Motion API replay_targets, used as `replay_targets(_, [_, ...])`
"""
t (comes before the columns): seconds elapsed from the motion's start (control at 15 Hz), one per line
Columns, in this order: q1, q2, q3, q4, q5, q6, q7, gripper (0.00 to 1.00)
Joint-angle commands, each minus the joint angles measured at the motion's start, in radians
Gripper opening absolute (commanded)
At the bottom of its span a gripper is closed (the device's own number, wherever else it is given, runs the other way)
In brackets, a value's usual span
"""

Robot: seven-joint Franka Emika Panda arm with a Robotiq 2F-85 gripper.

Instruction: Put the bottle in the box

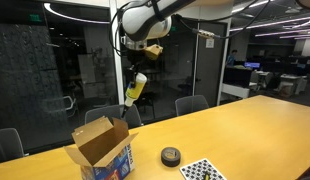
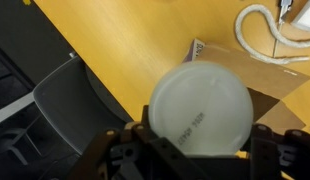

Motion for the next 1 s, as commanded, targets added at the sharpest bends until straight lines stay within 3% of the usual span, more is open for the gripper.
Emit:
replay_targets(0.0, [0.005,0.099,0.017,0.132,0.078,0.022,-0.013,0.48])
replay_targets(0.4, [0.013,0.216,0.055,0.220,0.195,0.032,-0.017,0.48])
replay_targets(0.93, [0.011,0.321,0.097,0.223,0.289,0.069,-0.030,0.48])
